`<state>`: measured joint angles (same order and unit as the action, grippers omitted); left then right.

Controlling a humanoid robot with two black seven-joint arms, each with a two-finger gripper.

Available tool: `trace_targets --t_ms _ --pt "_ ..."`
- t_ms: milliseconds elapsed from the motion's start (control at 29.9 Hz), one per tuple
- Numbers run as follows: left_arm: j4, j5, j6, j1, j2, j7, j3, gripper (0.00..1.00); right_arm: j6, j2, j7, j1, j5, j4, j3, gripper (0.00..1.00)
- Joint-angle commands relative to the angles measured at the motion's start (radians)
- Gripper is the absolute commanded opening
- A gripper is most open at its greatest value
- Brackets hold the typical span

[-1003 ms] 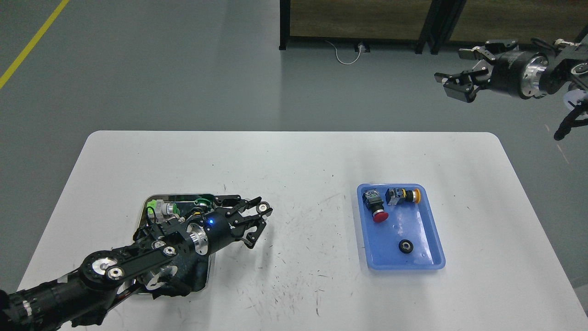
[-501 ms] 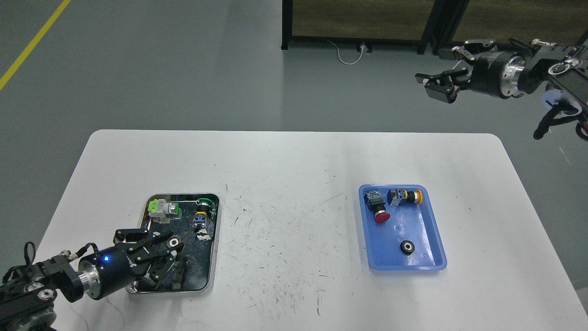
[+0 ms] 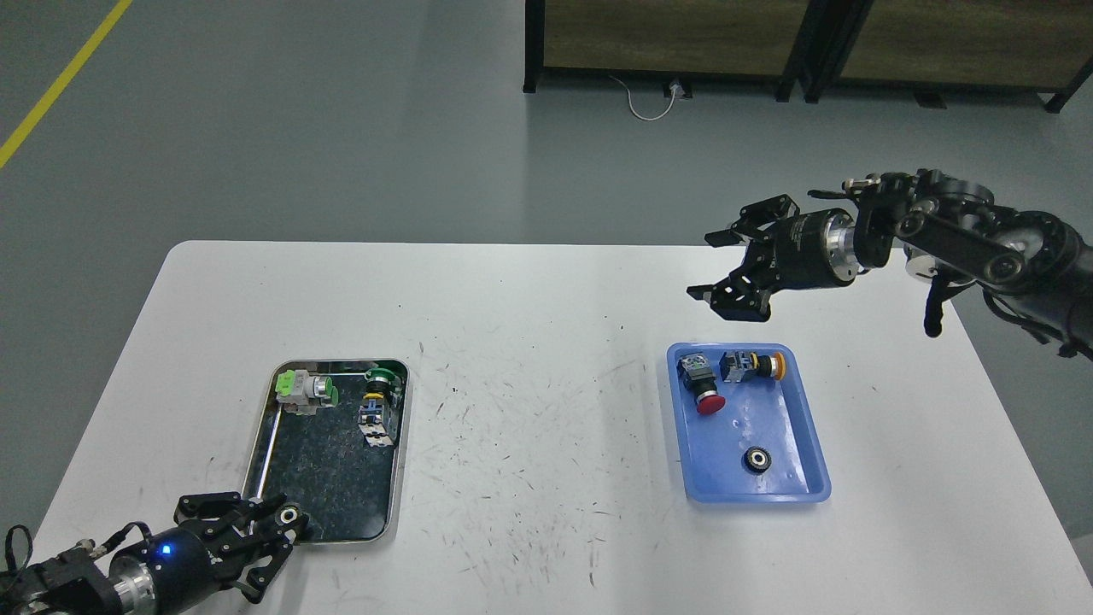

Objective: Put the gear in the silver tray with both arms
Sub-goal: 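Withdraw the left gripper and move the right gripper over the blue tray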

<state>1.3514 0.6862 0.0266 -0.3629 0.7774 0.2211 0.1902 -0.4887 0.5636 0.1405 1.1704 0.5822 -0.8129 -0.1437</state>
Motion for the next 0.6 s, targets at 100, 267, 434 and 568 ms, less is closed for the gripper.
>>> trace_targets --t_ms 100,267,434,568 --pt "0.0 -0.001 0.003 -0.024 -0.029 -0.011 0.014 0.24 0.0 0.004 -0.002 -0.003 0.001 -0.055 -0.071 0.76" --pt "0.0 -0.001 0.007 -0.051 -0.05 -0.023 0.014 0.25 0.0 0.009 -0.004 -0.023 0.001 -0.084 -0.083 0.76" --pt "-0.018 -0.001 0.009 -0.057 -0.081 -0.037 0.014 0.25 0.0 0.021 -0.007 -0.023 -0.001 -0.118 -0.128 0.76" --pt "-0.046 0.003 0.015 -0.057 -0.099 -0.037 0.006 0.28 0.0 0.041 -0.009 -0.023 -0.001 -0.15 -0.174 0.76"
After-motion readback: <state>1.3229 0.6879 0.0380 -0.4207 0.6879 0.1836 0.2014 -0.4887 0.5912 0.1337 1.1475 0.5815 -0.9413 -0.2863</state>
